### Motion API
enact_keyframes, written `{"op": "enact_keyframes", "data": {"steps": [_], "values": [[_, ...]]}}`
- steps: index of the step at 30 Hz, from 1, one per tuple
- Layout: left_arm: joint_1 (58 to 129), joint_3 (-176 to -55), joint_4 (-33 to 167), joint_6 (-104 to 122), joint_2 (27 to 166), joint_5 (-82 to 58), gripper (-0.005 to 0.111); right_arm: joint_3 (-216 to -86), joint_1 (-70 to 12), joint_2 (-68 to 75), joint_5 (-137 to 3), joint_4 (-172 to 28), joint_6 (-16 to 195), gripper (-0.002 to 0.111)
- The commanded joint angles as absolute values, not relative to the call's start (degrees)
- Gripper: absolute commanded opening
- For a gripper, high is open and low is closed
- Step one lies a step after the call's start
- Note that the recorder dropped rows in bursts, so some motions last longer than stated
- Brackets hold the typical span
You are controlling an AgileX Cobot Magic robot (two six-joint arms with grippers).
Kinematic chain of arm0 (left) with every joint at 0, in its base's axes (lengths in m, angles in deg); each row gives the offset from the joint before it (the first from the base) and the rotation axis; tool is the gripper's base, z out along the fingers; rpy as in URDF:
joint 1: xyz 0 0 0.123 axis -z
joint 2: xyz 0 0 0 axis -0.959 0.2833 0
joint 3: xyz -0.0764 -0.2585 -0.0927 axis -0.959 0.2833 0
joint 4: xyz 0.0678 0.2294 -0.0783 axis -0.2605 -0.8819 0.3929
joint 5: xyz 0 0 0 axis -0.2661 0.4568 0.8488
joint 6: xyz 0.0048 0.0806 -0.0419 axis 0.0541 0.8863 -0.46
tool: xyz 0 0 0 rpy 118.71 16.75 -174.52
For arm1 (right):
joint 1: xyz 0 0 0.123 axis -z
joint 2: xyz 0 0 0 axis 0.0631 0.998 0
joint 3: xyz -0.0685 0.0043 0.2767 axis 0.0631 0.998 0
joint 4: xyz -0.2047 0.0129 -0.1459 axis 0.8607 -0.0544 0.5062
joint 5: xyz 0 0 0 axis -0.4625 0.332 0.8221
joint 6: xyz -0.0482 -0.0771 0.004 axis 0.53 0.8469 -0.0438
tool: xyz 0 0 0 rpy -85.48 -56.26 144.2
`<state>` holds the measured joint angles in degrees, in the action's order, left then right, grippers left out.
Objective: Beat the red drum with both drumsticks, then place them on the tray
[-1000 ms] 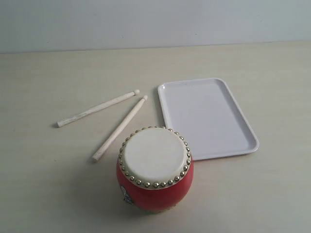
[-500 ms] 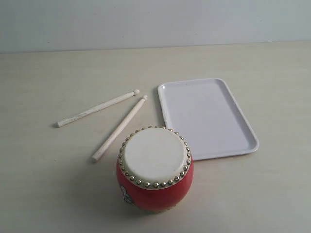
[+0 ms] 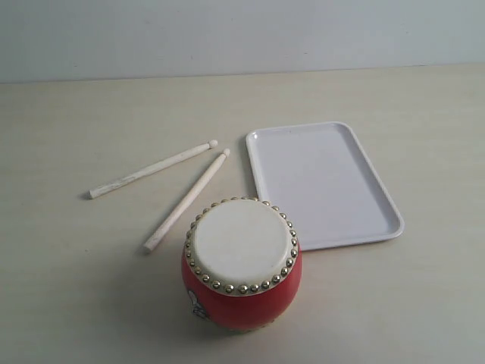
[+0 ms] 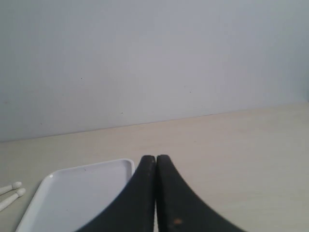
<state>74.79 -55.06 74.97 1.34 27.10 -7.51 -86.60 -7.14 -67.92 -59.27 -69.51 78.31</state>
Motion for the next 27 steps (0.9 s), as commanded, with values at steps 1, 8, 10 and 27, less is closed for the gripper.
{"op": "enact_keyframes", "data": {"steps": [1,8,10,27], "values": [[75.0,-54.9,75.2,2.2,26.8,-9.1,0.0,-86.3,-6.9,-68.3,-59.6,-69.5,78.4,0.0],[75.0,-54.9,85.9,-9.6,26.8,-12.5,0.0,-86.3,-6.9,-68.3,-59.6,-65.7,78.5,0.0],[75.0,-54.9,86.0,-9.1,26.8,-13.1,0.0,-86.3,-6.9,-68.3,-59.6,-63.3,78.5,0.0],[75.0,-57.4,99.0,-28.2,26.8,-29.6,0.0,-86.3,-6.9,-68.3,-83.7,-79.4,45.6,0.0]]}}
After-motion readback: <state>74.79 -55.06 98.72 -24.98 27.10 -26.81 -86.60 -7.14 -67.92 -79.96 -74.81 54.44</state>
